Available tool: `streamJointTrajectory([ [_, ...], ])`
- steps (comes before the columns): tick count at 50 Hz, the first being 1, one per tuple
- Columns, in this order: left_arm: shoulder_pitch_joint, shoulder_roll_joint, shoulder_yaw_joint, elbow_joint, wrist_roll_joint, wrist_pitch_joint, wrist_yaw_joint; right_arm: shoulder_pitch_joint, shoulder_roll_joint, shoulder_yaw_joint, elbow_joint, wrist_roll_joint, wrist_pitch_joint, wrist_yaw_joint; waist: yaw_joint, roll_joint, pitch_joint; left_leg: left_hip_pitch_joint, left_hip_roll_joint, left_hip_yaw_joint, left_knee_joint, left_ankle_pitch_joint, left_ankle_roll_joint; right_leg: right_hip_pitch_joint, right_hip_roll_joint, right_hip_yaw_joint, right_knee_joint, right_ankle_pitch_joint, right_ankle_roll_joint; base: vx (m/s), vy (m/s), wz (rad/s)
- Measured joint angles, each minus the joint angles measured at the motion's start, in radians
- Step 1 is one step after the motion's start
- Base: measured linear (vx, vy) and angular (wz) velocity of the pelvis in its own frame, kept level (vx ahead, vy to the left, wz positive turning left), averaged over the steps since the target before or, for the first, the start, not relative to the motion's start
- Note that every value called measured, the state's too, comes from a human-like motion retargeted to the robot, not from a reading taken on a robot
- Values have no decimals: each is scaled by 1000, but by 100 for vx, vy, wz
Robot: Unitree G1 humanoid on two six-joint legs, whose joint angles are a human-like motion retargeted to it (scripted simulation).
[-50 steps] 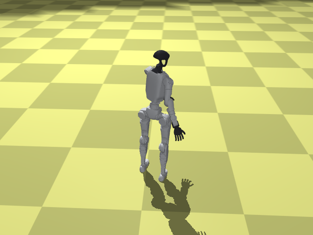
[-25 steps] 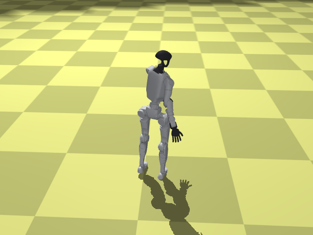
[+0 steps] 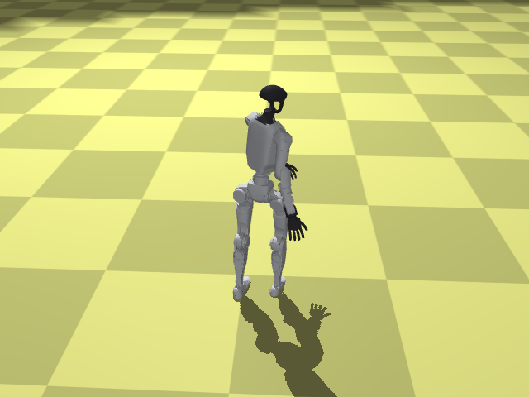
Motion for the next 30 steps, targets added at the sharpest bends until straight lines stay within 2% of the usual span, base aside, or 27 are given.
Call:
streamJointTrajectory([
  [3, -8, -1, -5, -5, -3, 9, 8, 1, 2, 3, 6, 9, 8, -9, 23, -1, 3, 5, -14, 22, 42, -13, 32, 24, -7, 33, -2, -12, -35, 28, 3, -34],
  [5, -13, -2, -4, -5, -4, 14, 10, -4, 4, 10, 4, 6, 15, -12, 43, -13, 6, -16, -26, 47, 121, -5, 61, 42, -25, 50, 3, -30, -35, 26, 4, -42],
  [10, 3, 0, -8, -7, 2, 8, 3, -8, 14, 27, -21, -13, 19, -6, 80, -65, -16, -158, -46, 98, 399, -41, 100, 84, -91, 85, -11, -31, 21, 26, 7, -26],
  [12, 13, 1, -11, -11, 11, 2, -3, -10, 18, 30, -28, -19, 18, 0, 96, -76, -30, -193, -34, 126, 392, -64, 100, 92, -108, 91, -18, -30, 49, 26, 11, -13],
  [15, 12, 1, -7, -11, 26, -5, -10, -31, 17, 37, -23, -29, 16, 9, 124, -75, -39, -200, -5, 159, 230, -54, 89, 97, -112, 96, -21, -33, 77, 26, 14, -18],
  [18, 3, 4, -3, 1, 33, -13, -7, -46, 12, 50, -17, -38, 9, 16, 145, -56, -32, -177, 33, 146, 50, 68, 53, 114, -86, 97, -16, -52, 73, 25, 18, -22],
  [20, -2, 6, -6, 12, 33, -12, -6, -49, 9, 56, -18, -36, 7, 19, 147, -51, -31, -167, 40, 130, 27, 99, 30, 125, -78, 96, -10, -66, 59, 24, 20, -4],
  [22, -13, 7, -11, 21, 24, -7, -1, -54, 6, 58, -20, -19, 6, 16, 135, -46, -24, -150, 41, 121, 35, 80, 19, 129, -71, 82, 15, -69, 10, 23, 21, 19],
  [25, -25, 4, -19, 28, 5, 6, 5, -53, 2, 59, -20, 21, 3, 12, 105, -19, 6, -106, 67, 102, 22, 73, 4, 107, -34, 39, 131, -79, -131, 24, 19, 36],
  [27, -31, -1, -17, 30, 6, 16, 3, -41, 2, 55, -18, 37, -1, 15, 83, 2, 24, -80, 89, 85, 11, 74, -12, 58, -2, 1, 247, -127, -190, 25, 15, 42],
  [30, -35, -10, -8, 27, 18, 21, -2, -13, 2, 36, -14, 31, -5, 20, 52, 22, 30, -59, 99, 63, 6, 64, -33, -10, 17, -62, 320, -177, -166, 27, 10, 41],
])
